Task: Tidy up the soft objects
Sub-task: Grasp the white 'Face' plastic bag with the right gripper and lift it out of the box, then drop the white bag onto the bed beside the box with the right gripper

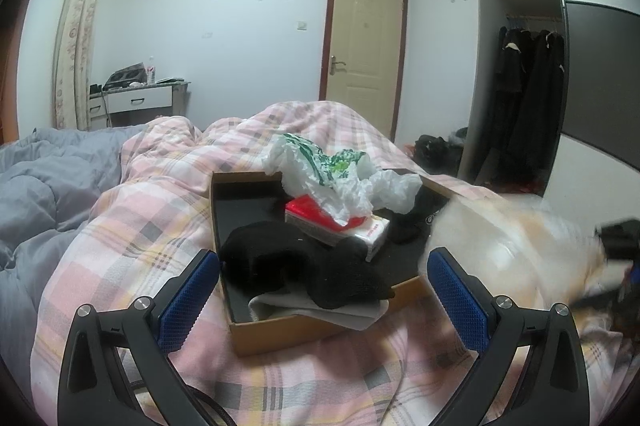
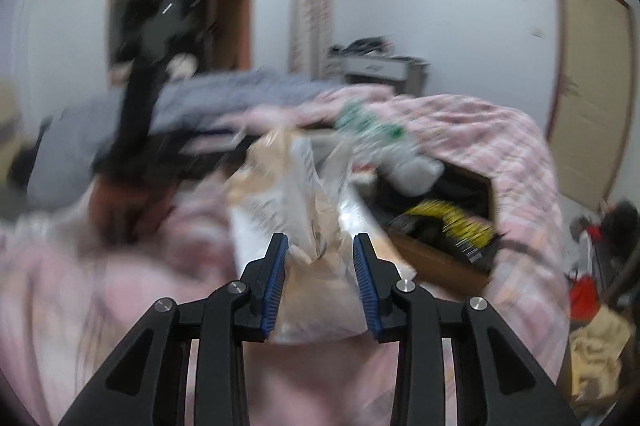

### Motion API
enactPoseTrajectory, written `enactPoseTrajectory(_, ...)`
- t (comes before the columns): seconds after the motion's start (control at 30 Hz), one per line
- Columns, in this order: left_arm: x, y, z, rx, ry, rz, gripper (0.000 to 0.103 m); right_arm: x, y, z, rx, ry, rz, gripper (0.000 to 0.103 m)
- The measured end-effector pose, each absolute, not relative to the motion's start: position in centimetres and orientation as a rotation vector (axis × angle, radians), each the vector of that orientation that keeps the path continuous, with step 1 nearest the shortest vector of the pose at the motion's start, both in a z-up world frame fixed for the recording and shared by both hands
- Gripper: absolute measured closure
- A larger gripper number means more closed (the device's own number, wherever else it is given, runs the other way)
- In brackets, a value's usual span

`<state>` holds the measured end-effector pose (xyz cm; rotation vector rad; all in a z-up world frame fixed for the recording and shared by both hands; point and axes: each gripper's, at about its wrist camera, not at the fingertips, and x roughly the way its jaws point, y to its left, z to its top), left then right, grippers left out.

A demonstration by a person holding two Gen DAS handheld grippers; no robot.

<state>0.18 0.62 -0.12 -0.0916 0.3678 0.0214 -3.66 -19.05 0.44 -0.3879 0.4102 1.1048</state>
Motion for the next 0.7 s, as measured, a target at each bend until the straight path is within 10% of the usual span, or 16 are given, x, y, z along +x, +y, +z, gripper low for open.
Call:
enactPoseTrajectory(0.2,0.2,0.6,-0.2,-0.091,0.368,0.022,0.0,-5.0,-17.3,-1.7,-0.584,0.399,1.07,0.071)
enactPoseTrajectory(0.37,0.2,0.6,-0.2,-0.09,0.369,0.022,0.0,-4.9,-19.3,-0.3,-0.501,0.311,1.075,0.025)
enactPoseTrajectory(0.7,0.2,0.6,-0.2,-0.09,0.368,0.022,0.0,-2.4,-22.1,3.5,-0.201,0.239,1.098,0.021)
